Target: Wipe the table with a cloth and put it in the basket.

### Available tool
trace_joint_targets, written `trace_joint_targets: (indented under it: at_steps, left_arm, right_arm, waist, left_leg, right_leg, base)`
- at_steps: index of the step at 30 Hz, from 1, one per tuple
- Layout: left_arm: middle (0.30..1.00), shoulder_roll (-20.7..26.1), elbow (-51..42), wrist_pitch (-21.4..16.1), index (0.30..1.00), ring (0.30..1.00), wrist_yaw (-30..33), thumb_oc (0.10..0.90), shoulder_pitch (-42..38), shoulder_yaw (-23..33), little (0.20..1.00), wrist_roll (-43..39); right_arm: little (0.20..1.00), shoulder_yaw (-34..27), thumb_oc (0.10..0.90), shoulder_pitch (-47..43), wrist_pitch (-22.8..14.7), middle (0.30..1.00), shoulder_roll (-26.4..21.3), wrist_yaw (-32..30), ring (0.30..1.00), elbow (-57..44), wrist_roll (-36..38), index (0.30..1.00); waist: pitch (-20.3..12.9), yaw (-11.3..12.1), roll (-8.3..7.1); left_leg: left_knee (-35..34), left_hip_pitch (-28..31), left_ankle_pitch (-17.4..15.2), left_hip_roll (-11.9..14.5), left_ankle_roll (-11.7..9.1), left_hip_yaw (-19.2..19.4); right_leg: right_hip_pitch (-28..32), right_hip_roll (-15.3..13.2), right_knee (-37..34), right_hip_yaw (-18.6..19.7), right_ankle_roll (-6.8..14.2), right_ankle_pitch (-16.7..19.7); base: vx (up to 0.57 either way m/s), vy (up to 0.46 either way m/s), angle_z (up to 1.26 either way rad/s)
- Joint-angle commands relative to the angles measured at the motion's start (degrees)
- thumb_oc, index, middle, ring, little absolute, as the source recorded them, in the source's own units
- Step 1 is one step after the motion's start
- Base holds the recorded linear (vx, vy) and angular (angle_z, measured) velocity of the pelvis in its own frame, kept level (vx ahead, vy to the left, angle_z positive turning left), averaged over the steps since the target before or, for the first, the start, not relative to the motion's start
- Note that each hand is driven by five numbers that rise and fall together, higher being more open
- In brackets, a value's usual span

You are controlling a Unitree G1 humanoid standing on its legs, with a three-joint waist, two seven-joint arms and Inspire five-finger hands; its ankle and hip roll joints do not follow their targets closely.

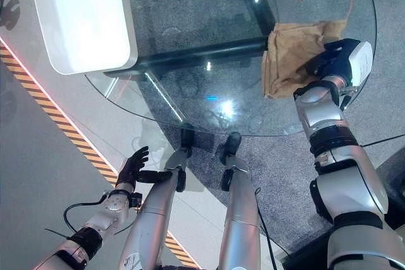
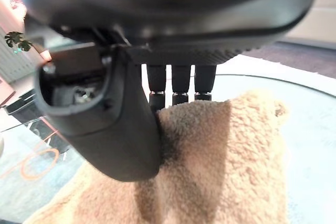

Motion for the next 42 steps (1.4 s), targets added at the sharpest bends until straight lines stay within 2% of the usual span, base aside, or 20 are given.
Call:
trace_joint_targets:
  at_steps: [1,9,12,15,16,18,19,21,22,23,27,31,42]
  left_arm:
    - [0.9,-0.72,-1.15,-0.26,0.9,0.9,1.54,0.8,4.68,-1.46,0.9,-0.97]
    - [0.9,-0.89,-2.63,0.42,0.9,0.9,1.26,0.8,5.19,-0.95,0.9,-0.63]
    - [0.9,-1.49,-2.7,1.04,0.9,0.9,1.22,0.8,5.09,-0.79,0.9,-0.27]
    - [0.9,-1.55,-2.85,1.22,0.9,0.9,1.23,0.8,5.1,-0.86,0.9,-0.23]
    - [0.9,-1.71,-3.17,1.56,0.9,0.9,1.07,0.8,5.25,-1.07,0.9,0.01]
    - [0.9,-1.72,-3.35,1.58,0.9,0.9,0.91,0.8,5.49,-1.08,0.9,0.16]
    - [0.9,-1.84,-3.23,1.43,0.9,0.9,0.8,0.8,6.49,-1.61,0.9,0.19]
    - [0.9,-1.91,-3.52,1.5,0.9,0.9,0.69,0.8,6.63,-1.81,0.9,0.14]
    - [0.9,-1.79,-3.68,1.32,0.9,0.9,0.43,0.8,5.92,-1.43,0.9,0.34]
    - [0.9,-1.85,-3.67,1.19,0.9,0.9,0.25,0.8,7.04,-1.88,0.9,0.5]
    - [0.9,-1.74,-4.07,1.13,0.9,0.9,0.17,0.8,7.23,-2.47,0.9,0.59]
    - [0.9,-1.55,-4.21,0.89,0.9,0.9,-0.06,0.8,7.66,-2.82,0.9,0.49]
    - [0.9,-1.4,-5.29,1.29,0.9,0.9,0.31,0.8,7.7,-2.94,0.9,0.86]
  right_arm:
    - [0.2,1.6,0.1,1.39,-5.59,0.3,4.9,3.74,0.3,-10.9,2.08,0.3]
    - [0.2,1.74,0.1,0.92,-5.8,0.3,7.34,4.96,0.3,-19.13,4.28,0.3]
    - [0.2,2.79,0.1,-0.4,-4.15,0.3,9.98,6.05,0.3,-21.7,2.29,0.3]
    - [0.2,3.19,0.1,-0.65,-3.5,0.3,10.38,6.42,0.3,-22.26,1.76,0.3]
    - [0.2,4.61,0.1,-1.5,-1.69,0.3,11.95,7.14,0.3,-23.57,0.78,0.3]
    - [0.2,5.11,0.1,-1.65,-1.18,0.3,12.48,7.93,0.3,-23.83,0.33,0.3]
    - [0.2,5.67,0.1,-0.81,-0.7,0.3,13.4,8.61,0.3,-23.87,-0.22,0.3]
    - [0.2,6.59,0.1,-0.97,0.43,0.3,14.24,9.07,0.3,-24.18,-0.48,0.3]
    - [0.2,6.99,0.1,-1.97,0.76,0.3,14.54,9.24,0.3,-24.23,-0.58,0.3]
    - [0.2,7.28,0.1,-0.93,0.79,0.3,15.04,9.45,0.3,-24.03,-0.61,0.3]
    - [0.2,8.23,0.1,-1.34,0.73,0.3,16.1,10.24,0.3,-23.45,-0.75,0.3]
    - [0.2,9.59,0.1,-1.71,0.06,0.3,17.7,13.39,0.3,-22.62,-1.7,0.3]
    - [0.2,14.36,0.1,-0.9,1.4,0.3,19.82,20.97,0.3,-22.64,-5.89,0.3]
  waist:
    - [-0.7,1.22,1.95]
    - [-0.7,1.81,1.93]
    - [-0.7,2.4,2.06]
    - [-0.7,2.54,2.12]
    - [-0.7,3.17,2.36]
    - [-0.7,3.43,2.43]
    - [-0.7,3.84,2.58]
    - [-0.7,4.18,2.75]
    - [-0.7,4.24,2.69]
    - [-0.7,4.62,2.86]
    - [-0.7,5.16,3.04]
    - [-0.7,5.87,3.02]
    - [-0.7,6.73,2.62]
  left_leg:
    - [6.34,-0.39,-7.55,-2.49,1.92,0.03]
    - [6.73,-0.68,-7.74,-2.55,2.3,0.03]
    - [6.79,-1.0,-7.66,-2.68,2.37,-0.02]
    - [6.8,-1.02,-7.64,-2.73,2.37,-0.05]
    - [6.73,-1.16,-7.45,-2.93,2.39,-0.16]
    - [6.66,-1.19,-7.36,-3.04,2.42,-0.21]
    - [7.05,0.6,-9.15,-2.98,2.16,-0.41]
    - [7.17,0.51,-9.07,-3.13,2.23,-0.45]
    - [6.84,-1.42,-7.21,-3.31,2.47,-0.35]
    - [7.35,0.45,-9.17,-3.18,2.22,-0.51]
    - [7.7,0.06,-9.23,-3.33,2.21,-0.73]
    - [7.86,-0.14,-9.15,-3.53,2.16,-0.97]
    - [7.81,-0.85,-8.72,-3.38,1.82,-1.29]
  right_leg:
    - [0.18,0.39,-5.57,1.24,5.53,4.89]
    - [-0.11,-0.16,-5.04,0.92,5.48,4.74]
    - [-0.31,-0.44,-4.84,0.6,5.35,4.56]
    - [-0.28,-0.53,-4.83,0.53,5.35,4.54]
    - [-0.21,-0.92,-4.97,0.18,5.37,4.64]
    - [-0.12,-1.05,-5.11,0.05,5.37,4.68]
    - [1.4,-0.94,-4.32,0.42,5.89,2.94]
    - [1.35,-1.13,-4.22,0.32,5.87,3.0]
    - [-0.03,-1.47,-5.21,-0.33,5.39,4.82]
    - [1.5,-1.34,-4.24,0.16,5.91,2.97]
    - [1.31,-1.61,-4.1,-0.05,6.04,3.0]
    - [1.47,-1.89,-4.2,-0.63,6.22,3.07]
    - [1.36,-2.34,-4.47,-1.56,6.64,3.38]
  base:
    - [0.0,0.0,0.0]
    - [0.01,0.025,0.0]
    - [0.02,0.039,0.02]
    - [0.01,0.011,0.01]
    - [0.03,0.045,0.03]
    - [0.05,0.037,0.02]
    - [0.07,0.017,0.05]
    - [0.02,0.04,0.12]
    - [0.03,0.037,0.19]
    - [0.02,0.02,0.19]
    - [0.02,0.005,0.05]
    - [0.0,0.002,0.04]
    - [0.0,0.002,0.03]
